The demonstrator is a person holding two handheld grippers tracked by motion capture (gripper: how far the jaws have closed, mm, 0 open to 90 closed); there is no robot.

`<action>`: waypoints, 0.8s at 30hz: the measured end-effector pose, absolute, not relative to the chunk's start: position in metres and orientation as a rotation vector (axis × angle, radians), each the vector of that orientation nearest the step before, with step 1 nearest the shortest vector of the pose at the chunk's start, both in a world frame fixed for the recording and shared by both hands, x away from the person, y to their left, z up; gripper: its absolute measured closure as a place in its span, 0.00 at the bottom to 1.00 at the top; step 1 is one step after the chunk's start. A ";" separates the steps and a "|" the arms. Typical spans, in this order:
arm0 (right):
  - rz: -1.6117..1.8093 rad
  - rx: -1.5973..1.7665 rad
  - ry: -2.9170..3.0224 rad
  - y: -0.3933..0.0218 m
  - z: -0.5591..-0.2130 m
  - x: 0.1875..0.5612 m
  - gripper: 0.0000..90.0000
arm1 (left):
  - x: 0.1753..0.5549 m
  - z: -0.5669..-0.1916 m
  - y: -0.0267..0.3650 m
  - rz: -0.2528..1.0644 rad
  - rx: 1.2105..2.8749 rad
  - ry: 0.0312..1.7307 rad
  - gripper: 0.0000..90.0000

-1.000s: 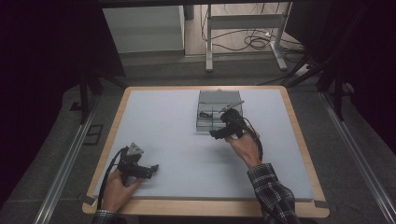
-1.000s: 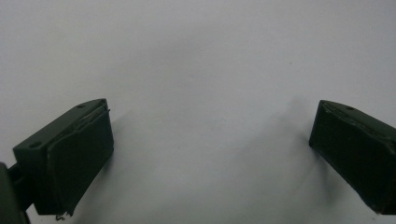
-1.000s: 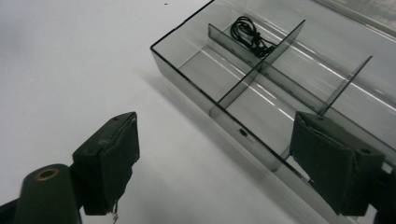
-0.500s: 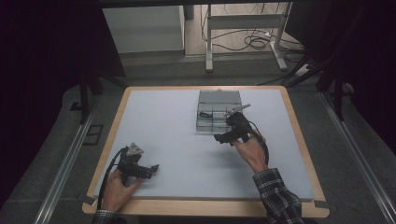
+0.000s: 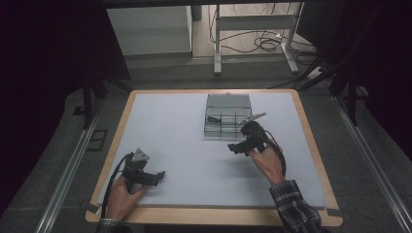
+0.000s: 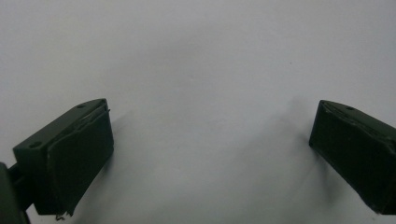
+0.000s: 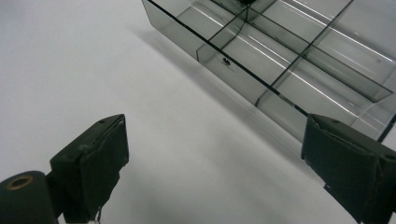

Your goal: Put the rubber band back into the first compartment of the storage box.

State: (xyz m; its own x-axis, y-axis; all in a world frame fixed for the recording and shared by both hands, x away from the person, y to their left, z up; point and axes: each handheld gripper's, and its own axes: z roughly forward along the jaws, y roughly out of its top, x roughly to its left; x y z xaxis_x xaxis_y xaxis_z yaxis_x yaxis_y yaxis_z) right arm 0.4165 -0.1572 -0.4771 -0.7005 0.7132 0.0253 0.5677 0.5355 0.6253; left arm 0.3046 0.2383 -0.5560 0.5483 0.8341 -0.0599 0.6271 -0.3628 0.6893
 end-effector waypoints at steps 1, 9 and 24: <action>0.909 1.086 2.541 -0.158 -0.477 0.415 0.08 | 0.305 -0.556 0.238 0.396 2.111 1.172 0.00; 0.900 1.087 2.536 -0.167 -0.478 0.409 0.08 | 0.305 -0.556 0.238 0.396 2.112 1.172 0.00; 0.882 1.092 2.531 -0.183 -0.477 0.397 0.08 | 0.305 -0.556 0.238 0.396 2.111 1.172 0.00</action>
State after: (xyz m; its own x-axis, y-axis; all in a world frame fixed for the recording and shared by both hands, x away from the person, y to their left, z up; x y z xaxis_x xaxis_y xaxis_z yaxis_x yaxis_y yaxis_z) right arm 0.3968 -0.1825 -0.4766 -0.6890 0.7246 0.0125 0.5756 0.5366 0.6170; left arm 0.3046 0.2383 -0.5560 0.5484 0.8341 -0.0596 0.6270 -0.3629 0.6893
